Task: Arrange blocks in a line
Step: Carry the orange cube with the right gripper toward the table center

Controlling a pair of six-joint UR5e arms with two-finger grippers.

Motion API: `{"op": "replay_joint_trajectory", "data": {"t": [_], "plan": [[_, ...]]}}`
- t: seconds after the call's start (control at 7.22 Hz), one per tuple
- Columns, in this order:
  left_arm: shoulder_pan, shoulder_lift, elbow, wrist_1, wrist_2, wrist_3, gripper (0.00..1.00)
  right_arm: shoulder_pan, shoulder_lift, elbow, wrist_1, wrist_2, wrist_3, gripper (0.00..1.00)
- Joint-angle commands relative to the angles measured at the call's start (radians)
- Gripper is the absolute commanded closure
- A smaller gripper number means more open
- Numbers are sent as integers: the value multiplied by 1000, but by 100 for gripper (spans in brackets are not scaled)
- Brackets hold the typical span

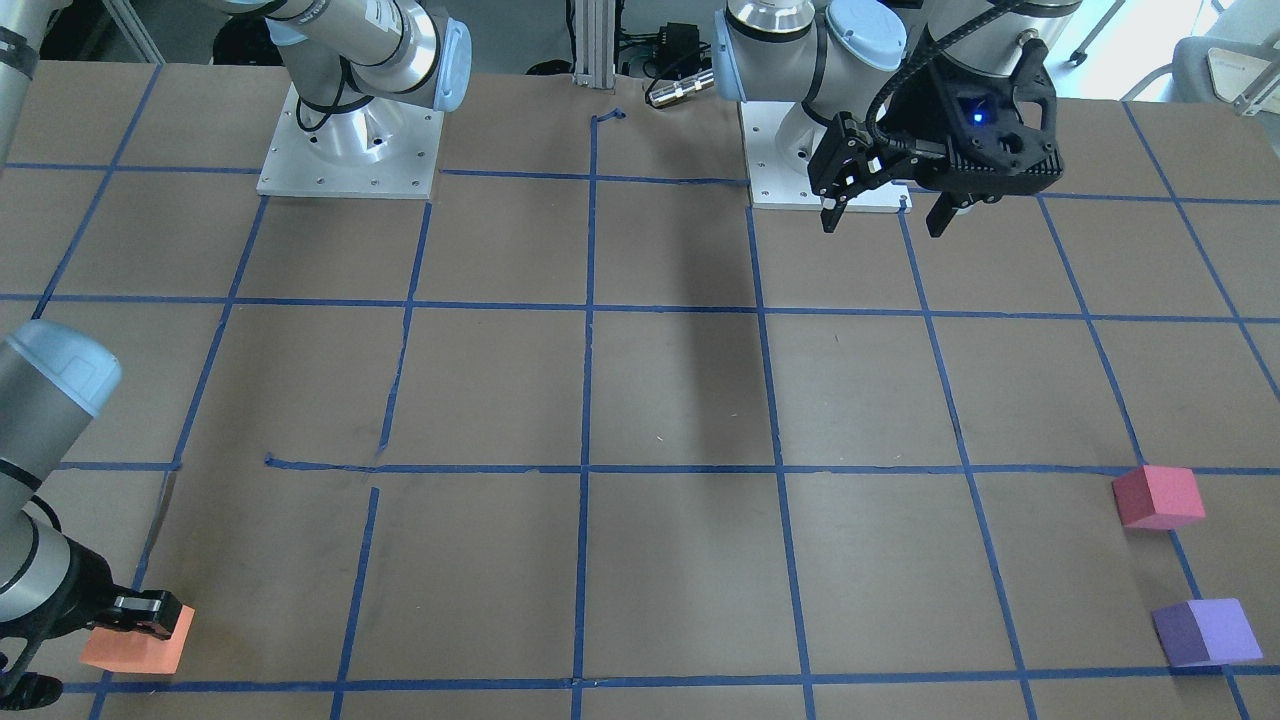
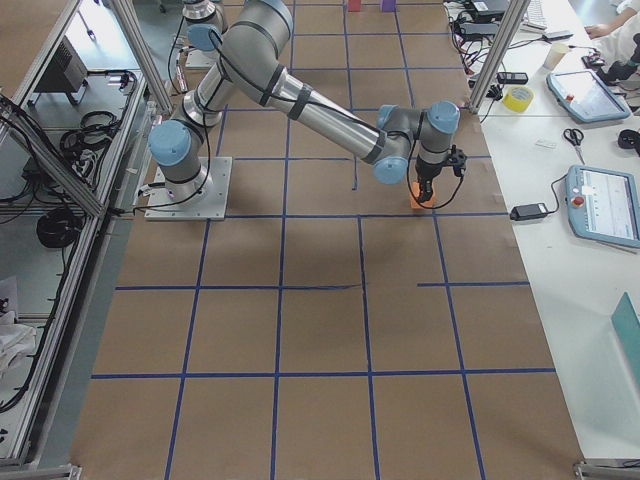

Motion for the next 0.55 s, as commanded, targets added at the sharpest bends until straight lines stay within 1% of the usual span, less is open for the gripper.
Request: {"op": "replay_joint_trajectory", "data": {"t": [0.0, 0.14, 0.42], "plan": [[2, 1, 0, 3, 0, 0, 0, 98, -69, 1, 60, 11, 20, 83], [1, 3, 0, 4, 0, 0, 0, 179, -76, -13, 56, 10, 55, 82], [1, 0, -12, 42, 0, -3, 0, 335, -78, -13, 47, 16, 283, 83]]}}
